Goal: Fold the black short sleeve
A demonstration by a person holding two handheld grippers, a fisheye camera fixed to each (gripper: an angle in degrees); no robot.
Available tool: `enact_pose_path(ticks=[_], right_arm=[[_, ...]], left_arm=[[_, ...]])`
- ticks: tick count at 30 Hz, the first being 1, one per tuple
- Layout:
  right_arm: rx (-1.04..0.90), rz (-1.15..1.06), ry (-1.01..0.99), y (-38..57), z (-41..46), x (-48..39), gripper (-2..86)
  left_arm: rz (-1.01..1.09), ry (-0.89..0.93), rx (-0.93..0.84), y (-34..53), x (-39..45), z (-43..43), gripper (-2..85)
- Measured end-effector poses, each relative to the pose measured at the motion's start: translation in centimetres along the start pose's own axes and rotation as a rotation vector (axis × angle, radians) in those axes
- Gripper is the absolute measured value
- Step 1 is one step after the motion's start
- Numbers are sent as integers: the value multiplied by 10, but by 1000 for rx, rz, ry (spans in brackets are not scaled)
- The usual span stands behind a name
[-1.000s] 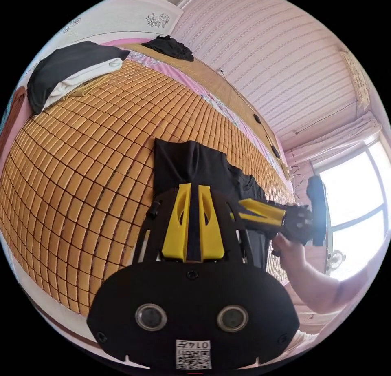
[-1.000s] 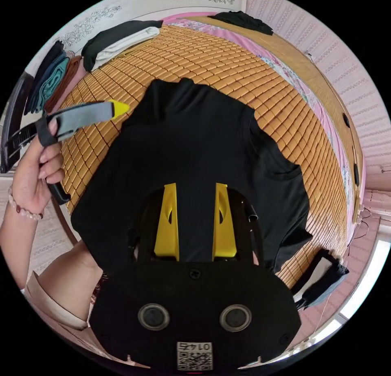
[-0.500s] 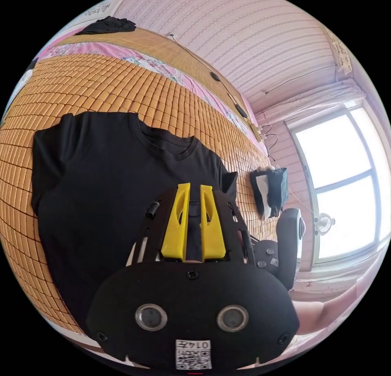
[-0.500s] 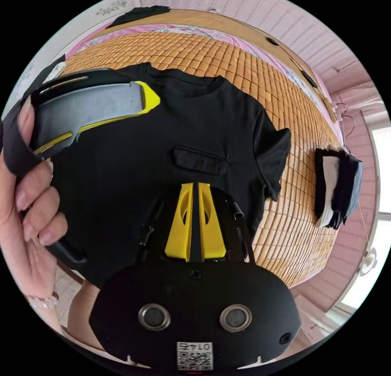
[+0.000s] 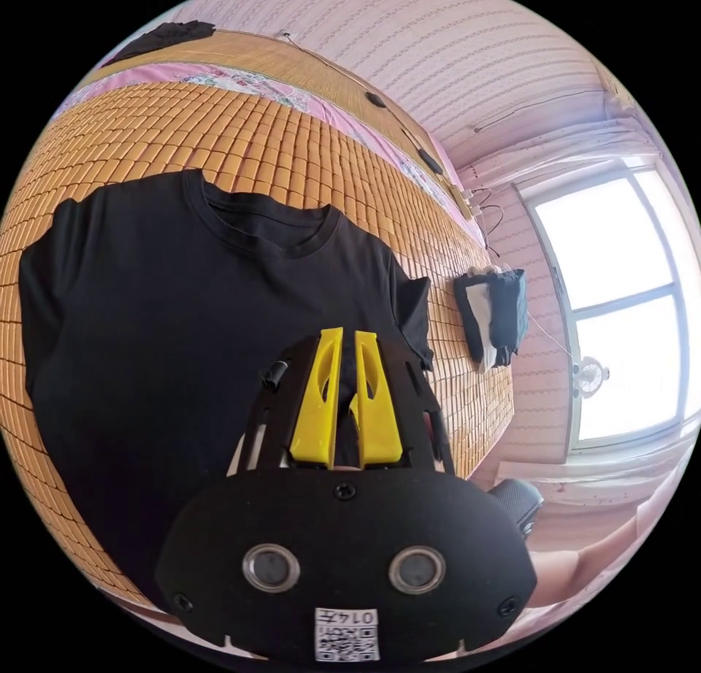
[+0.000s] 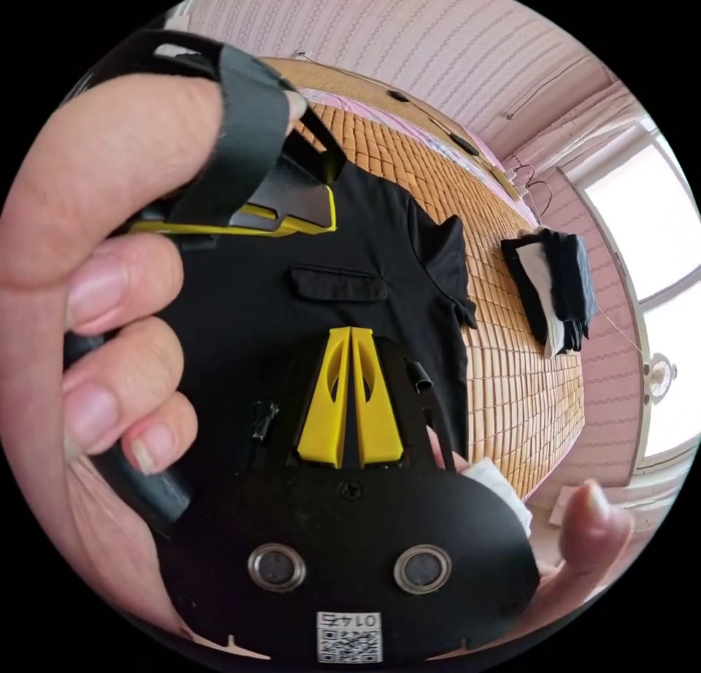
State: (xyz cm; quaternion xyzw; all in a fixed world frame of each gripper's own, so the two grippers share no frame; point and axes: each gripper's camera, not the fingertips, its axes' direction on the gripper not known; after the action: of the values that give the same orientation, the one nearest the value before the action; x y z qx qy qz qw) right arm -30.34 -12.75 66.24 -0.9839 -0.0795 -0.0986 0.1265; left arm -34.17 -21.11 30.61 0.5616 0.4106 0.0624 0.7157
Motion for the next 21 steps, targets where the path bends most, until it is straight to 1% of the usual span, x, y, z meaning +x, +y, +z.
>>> enact_pose_path(ticks=[3, 7, 13, 18, 21], right_arm=[[51, 84, -31, 17, 2, 3, -9], [74, 85, -31, 32, 6, 3, -9], [63, 66, -27, 46, 17, 6, -8], [36, 106, -51, 50, 27, 15, -3], [37, 131, -61, 53, 33, 22, -3]], left_arm=[[3, -31, -15, -4, 7, 10, 38], [20, -53, -32, -11, 16, 21, 37], [60, -61, -66, -23, 30, 40, 31], [124, -88, -83, -39, 49, 54, 30], [122, -121, -97, -46, 55, 61, 33]])
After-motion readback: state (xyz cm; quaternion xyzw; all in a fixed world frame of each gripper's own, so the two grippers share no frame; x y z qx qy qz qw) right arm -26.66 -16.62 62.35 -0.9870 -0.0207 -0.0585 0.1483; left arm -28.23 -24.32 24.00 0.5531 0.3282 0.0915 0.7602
